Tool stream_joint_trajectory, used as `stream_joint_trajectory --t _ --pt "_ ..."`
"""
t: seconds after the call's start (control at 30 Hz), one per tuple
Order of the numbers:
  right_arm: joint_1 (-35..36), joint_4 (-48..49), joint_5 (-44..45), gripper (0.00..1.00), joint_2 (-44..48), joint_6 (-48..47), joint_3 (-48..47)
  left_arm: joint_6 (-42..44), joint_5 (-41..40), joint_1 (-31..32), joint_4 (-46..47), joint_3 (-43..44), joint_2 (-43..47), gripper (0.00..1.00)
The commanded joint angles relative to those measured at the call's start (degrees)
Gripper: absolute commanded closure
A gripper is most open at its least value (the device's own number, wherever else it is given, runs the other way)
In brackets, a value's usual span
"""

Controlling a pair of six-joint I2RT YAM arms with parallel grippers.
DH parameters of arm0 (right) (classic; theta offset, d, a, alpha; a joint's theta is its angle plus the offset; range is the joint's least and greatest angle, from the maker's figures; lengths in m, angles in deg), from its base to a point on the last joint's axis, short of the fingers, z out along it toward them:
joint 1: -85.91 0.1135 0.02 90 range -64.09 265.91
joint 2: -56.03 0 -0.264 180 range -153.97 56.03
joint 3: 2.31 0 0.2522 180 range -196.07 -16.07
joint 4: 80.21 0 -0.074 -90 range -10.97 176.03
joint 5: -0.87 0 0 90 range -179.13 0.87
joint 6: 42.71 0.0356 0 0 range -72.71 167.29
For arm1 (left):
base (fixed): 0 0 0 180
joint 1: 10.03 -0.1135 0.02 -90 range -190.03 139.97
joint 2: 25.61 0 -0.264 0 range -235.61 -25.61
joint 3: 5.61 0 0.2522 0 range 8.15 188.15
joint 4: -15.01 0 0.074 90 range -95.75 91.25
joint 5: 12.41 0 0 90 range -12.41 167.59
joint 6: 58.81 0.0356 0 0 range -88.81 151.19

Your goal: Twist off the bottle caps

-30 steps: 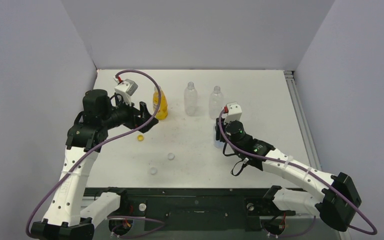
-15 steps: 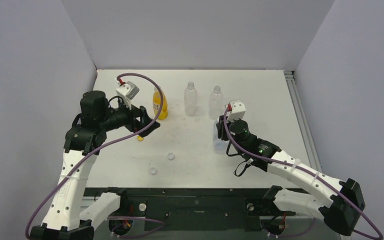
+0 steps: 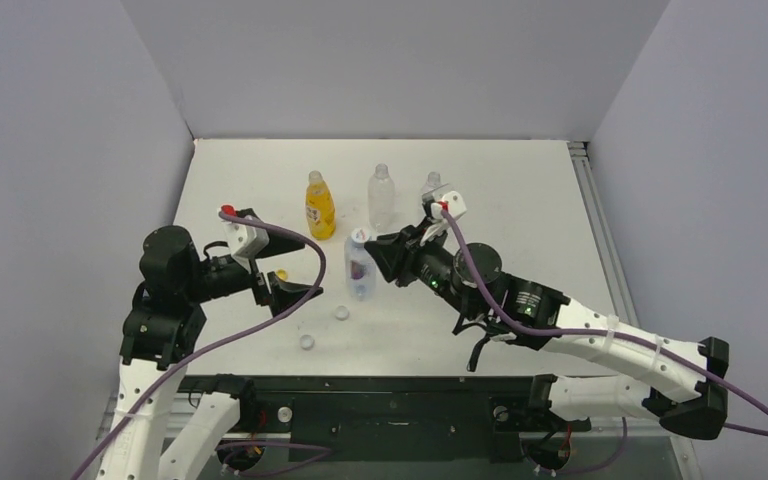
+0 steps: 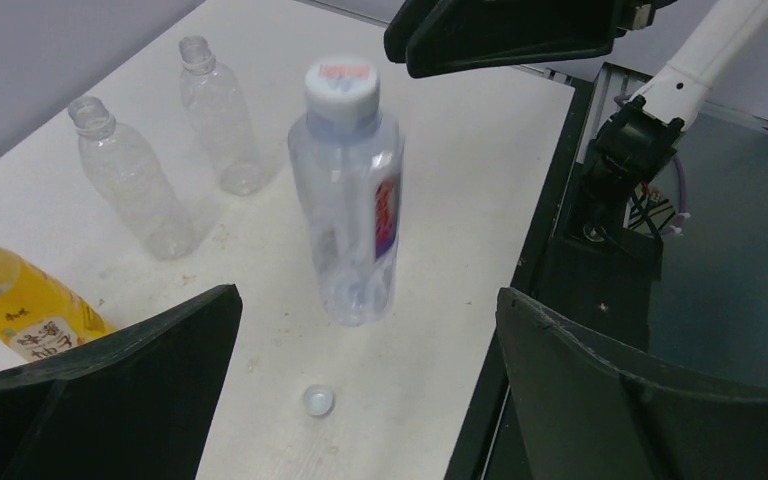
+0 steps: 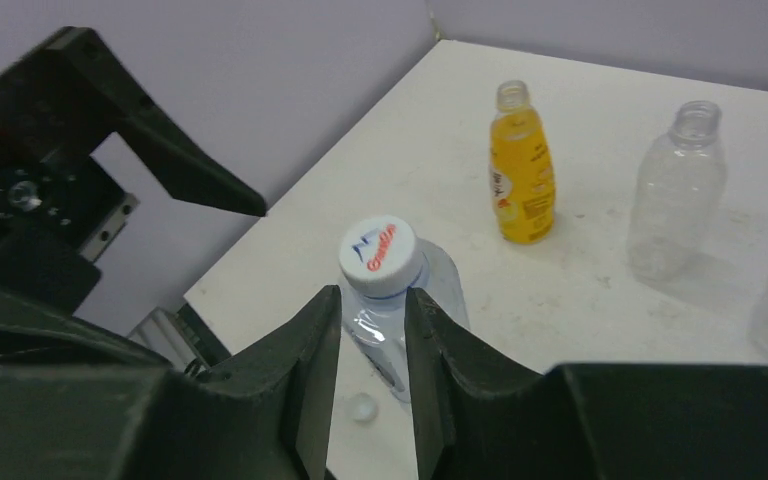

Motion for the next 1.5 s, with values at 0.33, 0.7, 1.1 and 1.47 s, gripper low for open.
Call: stream_joint_trajectory --t 0.33,0.7,1.1,1.47 --pt "7.26 3.14 3.11 0.89 -7.95 1.06 -4.61 9.66 1.32 -0.02 -2.86 -9.4 5.98 0.04" --pt "6.25 -2.88 10.27 0.49 -11.02 -1.02 -1.25 6.41 -11.94 -7.01 -12.3 1.71 -6.05 0.02" --pt "5.34 -1.2 9.69 0.42 -5.68 0.13 3.59 65.42 -31.07 -20.92 -47.6 10.28 -32.52 0.03" --pt "4.56 -0.2 9.88 0.41 -2.12 1.12 6.8 67.43 -33.13 -25.46 -24.92 -10.14 -30.39 0.03"
